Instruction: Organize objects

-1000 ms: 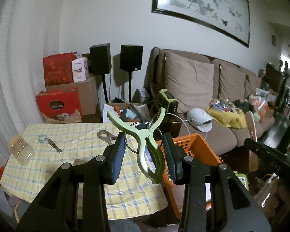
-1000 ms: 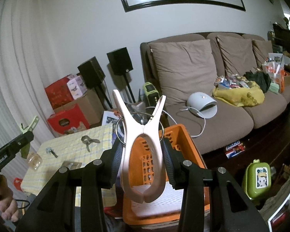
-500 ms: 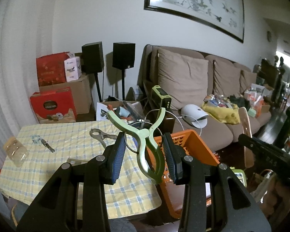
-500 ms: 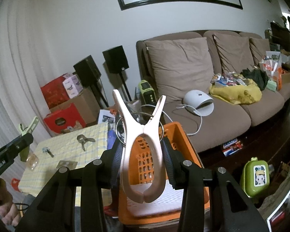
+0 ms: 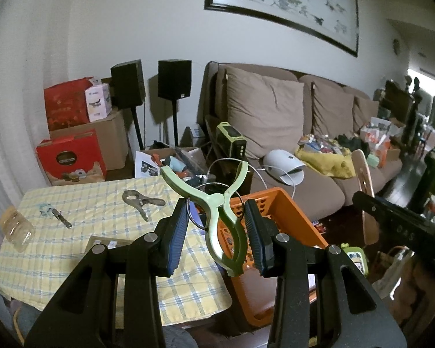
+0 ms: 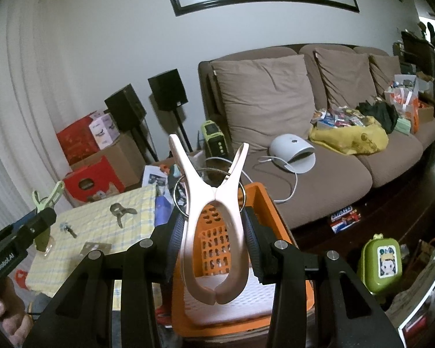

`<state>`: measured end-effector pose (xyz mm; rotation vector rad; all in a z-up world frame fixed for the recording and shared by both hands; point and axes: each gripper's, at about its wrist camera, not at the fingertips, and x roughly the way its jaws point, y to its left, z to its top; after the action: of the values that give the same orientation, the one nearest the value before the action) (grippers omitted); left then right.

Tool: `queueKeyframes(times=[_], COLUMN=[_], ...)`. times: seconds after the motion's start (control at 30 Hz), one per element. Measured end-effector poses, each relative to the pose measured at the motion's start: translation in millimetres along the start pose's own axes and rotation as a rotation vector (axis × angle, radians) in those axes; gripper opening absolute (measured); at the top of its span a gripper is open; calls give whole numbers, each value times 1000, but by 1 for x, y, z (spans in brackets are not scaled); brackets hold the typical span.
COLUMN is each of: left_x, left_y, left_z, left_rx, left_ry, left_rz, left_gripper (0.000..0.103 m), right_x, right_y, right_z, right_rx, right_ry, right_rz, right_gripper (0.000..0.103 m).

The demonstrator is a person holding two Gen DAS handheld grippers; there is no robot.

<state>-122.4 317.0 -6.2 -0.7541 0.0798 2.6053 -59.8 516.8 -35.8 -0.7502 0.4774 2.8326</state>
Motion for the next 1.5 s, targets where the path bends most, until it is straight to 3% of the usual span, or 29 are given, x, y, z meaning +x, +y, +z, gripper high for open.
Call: queueKeyframes(times=[1.5], left_x=[13], left_y=[-25], left_z=[-18], left_rx=[33], left_ry=[46], left_rz=[-45], left_gripper=[36], right_x=[13], right_y=[-16], right_z=[-5], right_rx=[1], right_ry=[35], right_rz=[-50], right_gripper=[41])
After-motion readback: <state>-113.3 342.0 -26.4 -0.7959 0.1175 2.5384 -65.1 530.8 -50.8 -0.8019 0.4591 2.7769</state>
